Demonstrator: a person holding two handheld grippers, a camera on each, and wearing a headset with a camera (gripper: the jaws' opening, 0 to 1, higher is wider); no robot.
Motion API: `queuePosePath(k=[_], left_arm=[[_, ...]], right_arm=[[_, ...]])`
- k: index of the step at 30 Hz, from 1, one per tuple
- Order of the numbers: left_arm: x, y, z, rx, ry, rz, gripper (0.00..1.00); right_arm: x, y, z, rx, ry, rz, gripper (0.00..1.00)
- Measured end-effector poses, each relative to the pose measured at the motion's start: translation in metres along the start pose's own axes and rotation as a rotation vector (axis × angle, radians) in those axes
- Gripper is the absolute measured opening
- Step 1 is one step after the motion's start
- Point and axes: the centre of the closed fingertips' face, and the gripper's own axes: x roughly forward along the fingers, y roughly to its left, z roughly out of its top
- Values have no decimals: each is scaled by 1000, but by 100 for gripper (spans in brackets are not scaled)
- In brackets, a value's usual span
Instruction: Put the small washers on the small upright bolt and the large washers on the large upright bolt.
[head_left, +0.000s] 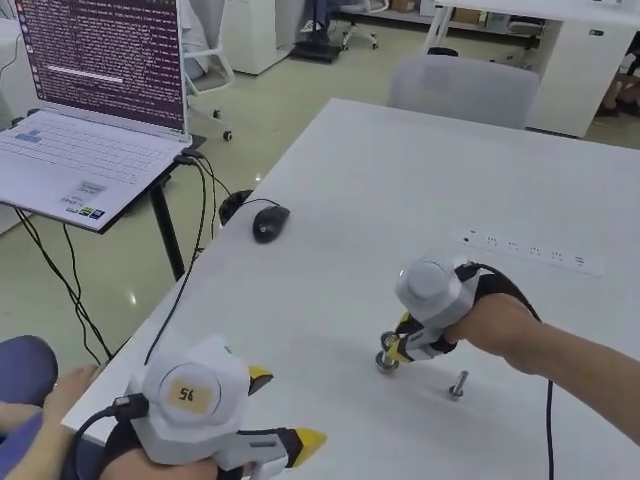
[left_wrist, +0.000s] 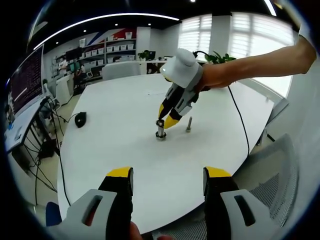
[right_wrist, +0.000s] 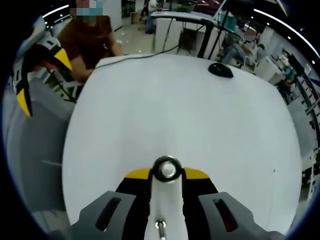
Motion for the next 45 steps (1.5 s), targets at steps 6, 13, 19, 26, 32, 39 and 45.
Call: queuePosePath(k=[6, 13, 19, 26, 32, 39, 45], left_arm=[[-2, 4, -2, -4, 2, 7, 56], [-7, 9, -3, -15, -2, 19, 56], [-9, 13, -7, -20, -1, 27, 56], [-11, 14, -7, -22, -2, 26, 56], [-8, 17, -5, -17, -6, 16, 56], [-5, 20, 0, -4, -12, 4, 56], [2, 21, 0, -3, -19, -11, 56]], right_arm=[[8, 0, -3, 11, 27, 9, 24], [23, 3, -14, 41, 70, 16, 24], [32, 5, -17, 53, 79, 2, 24], [33, 7, -21, 77, 77, -4, 25], [27, 9, -26, 105, 76, -26, 26], [15, 18, -32, 199, 28, -54, 29], [0, 27, -39, 281, -9, -81, 31]])
